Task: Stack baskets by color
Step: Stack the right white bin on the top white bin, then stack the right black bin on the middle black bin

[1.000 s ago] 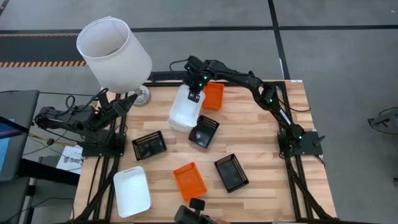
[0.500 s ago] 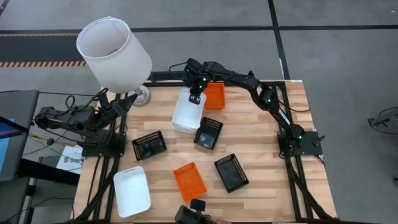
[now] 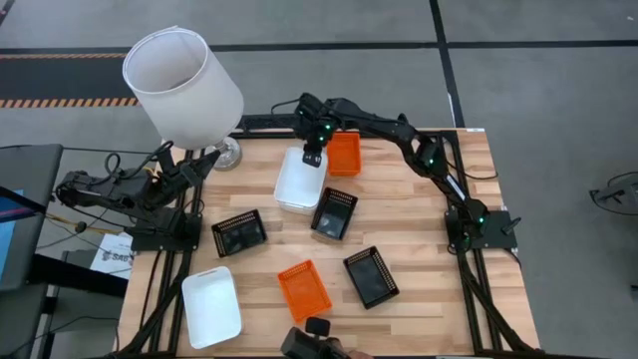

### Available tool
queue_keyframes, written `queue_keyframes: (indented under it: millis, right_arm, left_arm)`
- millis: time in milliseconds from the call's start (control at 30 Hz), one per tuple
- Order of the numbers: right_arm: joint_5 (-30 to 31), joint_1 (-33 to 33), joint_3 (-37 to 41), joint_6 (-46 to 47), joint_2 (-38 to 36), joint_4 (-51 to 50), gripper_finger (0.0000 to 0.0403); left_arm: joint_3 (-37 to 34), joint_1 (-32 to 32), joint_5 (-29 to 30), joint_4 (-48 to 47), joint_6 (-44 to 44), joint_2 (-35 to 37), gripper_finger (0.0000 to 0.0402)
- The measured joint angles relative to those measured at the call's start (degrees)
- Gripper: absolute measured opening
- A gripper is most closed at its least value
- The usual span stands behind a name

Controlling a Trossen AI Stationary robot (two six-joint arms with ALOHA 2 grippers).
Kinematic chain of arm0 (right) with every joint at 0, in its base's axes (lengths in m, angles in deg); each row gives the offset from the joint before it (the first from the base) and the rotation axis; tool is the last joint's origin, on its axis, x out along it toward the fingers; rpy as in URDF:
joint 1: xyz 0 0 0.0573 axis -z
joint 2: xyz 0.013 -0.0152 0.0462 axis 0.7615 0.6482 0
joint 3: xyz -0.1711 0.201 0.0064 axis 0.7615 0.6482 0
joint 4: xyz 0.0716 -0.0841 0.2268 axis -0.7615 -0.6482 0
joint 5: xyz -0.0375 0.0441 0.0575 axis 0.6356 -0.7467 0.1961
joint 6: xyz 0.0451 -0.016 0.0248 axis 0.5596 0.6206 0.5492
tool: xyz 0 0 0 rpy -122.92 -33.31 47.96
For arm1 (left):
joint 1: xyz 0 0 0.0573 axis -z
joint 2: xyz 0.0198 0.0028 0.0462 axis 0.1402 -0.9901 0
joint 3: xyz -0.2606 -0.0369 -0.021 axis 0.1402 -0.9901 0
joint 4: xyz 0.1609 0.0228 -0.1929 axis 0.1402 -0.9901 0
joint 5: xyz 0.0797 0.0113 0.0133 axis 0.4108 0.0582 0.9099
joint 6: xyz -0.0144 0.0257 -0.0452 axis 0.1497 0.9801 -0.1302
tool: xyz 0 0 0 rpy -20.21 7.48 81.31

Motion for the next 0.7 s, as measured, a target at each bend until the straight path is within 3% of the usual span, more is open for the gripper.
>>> queue_keyframes:
  millis: [300, 633, 700]
  right_arm:
    - [0.20, 1.49, -0.24, 6.87, -8.30, -4.80, 0.0237]
    - [0.37, -3.77, -0.19, 24.21, -17.33, -31.02, 0.0238]
    - [0.80, -7.11, 1.64, 27.59, -19.51, -30.92, 0.0237]
  left_arm:
    - [0.00, 0.00, -2.84, -0.07, 0.94, 0.02, 0.0171]
    - [0.00, 0.02, -7.86, -1.31, 0.81, 0.02, 0.0171]
    - [0.01, 0.02, -8.72, -1.33, 0.82, 0.02, 0.0171]
